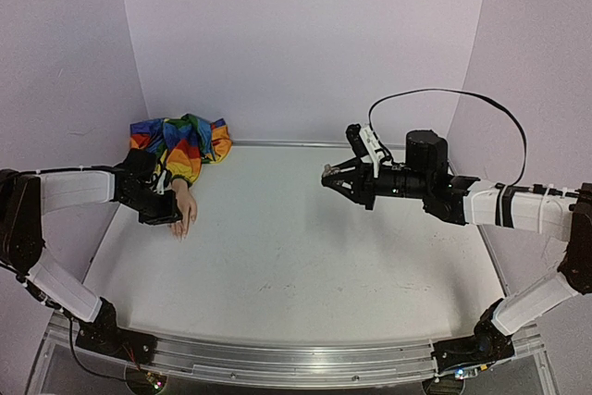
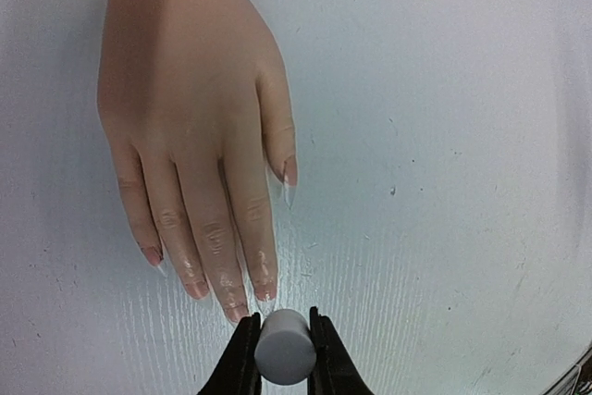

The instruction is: Paint the nails

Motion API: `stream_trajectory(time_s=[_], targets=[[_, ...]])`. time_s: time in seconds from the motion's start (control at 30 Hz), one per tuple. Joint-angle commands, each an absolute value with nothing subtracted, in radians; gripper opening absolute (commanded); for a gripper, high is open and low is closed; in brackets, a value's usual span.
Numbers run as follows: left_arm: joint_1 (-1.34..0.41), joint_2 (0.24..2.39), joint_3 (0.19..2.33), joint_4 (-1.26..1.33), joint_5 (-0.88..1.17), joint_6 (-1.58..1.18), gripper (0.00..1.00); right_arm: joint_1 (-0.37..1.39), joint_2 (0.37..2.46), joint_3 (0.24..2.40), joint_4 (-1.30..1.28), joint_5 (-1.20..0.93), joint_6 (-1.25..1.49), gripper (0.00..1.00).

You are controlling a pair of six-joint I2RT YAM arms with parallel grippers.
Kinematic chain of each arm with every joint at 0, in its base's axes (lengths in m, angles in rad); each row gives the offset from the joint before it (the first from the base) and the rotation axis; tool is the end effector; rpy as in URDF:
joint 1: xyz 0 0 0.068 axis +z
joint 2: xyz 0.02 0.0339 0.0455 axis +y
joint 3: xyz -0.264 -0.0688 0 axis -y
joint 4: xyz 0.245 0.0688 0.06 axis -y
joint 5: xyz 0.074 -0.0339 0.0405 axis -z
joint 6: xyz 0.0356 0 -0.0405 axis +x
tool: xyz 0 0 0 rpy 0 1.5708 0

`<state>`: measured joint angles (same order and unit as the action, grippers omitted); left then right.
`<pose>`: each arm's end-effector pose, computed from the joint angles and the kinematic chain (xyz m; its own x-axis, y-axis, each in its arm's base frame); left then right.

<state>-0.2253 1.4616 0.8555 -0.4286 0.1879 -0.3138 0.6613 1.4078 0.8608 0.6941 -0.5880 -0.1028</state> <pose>0.2738 -0.0696 0.1920 -0.8935 -0.1063 -0.4363 0.0385 0.9498 -0.3104 0.2405 0.2122 0.3130 0.2119 0.0567 -0.9756 -0.9272 0.3272 -0.1824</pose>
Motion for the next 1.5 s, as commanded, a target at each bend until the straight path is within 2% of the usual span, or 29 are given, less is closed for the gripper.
stream_trajectory(time_s=[0.0,0.9,1.47], targets=[[-0.22,1.475,0.905,-0.41,0.166,-0.313,0.0,0.657,1.391,0.876,0.747,-0.612,-0.092,0.0],[-0.22,1.558,0.923,-0.361,0.164,-0.305,0.0,0.656,1.397,0.879,0.747,-0.614,-0.092,0.0],[-0.219,1.539,0.871,-0.36,0.176,-0.314,0.0,0.655,1.4,0.882,0.747,-0.621,-0.091,0.0]])
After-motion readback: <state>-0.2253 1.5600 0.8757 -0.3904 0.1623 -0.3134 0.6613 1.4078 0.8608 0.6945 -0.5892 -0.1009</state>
